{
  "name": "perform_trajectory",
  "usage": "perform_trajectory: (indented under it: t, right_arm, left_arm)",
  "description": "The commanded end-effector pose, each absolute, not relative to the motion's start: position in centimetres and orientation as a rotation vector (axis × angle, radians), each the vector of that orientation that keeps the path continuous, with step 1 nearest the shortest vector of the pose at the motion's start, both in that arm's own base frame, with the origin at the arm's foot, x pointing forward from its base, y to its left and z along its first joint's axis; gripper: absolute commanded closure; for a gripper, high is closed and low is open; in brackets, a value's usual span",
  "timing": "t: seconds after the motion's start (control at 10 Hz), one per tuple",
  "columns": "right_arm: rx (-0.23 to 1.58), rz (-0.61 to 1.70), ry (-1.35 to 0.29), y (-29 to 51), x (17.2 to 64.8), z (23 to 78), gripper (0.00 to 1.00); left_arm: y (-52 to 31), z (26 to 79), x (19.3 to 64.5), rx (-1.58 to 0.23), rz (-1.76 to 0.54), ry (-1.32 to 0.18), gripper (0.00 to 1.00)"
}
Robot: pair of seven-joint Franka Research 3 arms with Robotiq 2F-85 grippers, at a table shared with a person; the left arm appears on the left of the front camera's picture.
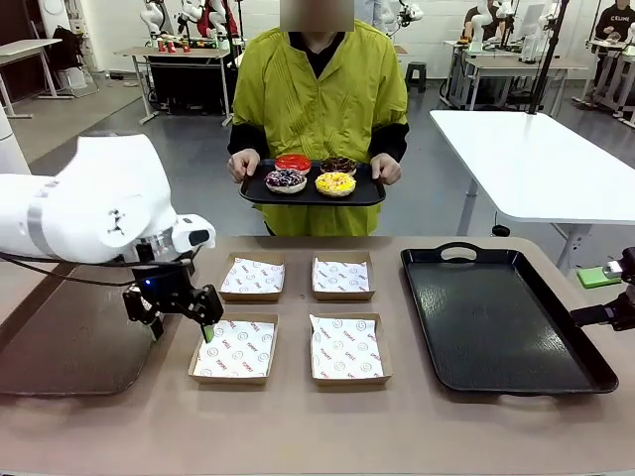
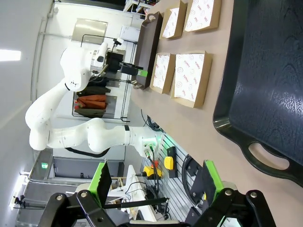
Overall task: Individually package the donuts and arrange them on the tray.
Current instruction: Pick up one Paper togo box.
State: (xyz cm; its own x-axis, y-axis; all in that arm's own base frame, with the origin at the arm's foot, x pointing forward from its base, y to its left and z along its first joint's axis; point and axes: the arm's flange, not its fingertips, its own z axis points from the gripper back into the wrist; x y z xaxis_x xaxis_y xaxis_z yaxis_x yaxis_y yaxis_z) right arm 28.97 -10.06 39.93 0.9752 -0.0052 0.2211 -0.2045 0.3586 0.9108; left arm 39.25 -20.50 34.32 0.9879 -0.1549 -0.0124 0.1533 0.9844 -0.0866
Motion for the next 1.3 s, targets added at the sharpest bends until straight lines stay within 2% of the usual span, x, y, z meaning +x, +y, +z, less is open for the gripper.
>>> perform_trajectory:
  t: [0.0, 0.7, 1.2]
  right_arm:
    - [1.221, 0.142, -0.221, -10.1, 29.3, 39.8, 0.0]
    - [1.221, 0.142, -0.221, -10.1, 29.3, 39.8, 0.0]
    - [1.221, 0.142, -0.221, -10.1, 29.3, 39.8, 0.0]
  left_arm:
    - [-22.2, 32.7, 40.0, -0.061, -0.13, -0.018, 0.0]
    - [-21.1, 33.2, 39.5, -0.08, -0.153, 0.007, 0.0]
    - [-22.9, 31.5, 40.0, -0.031, -0.121, -0.05, 0.0]
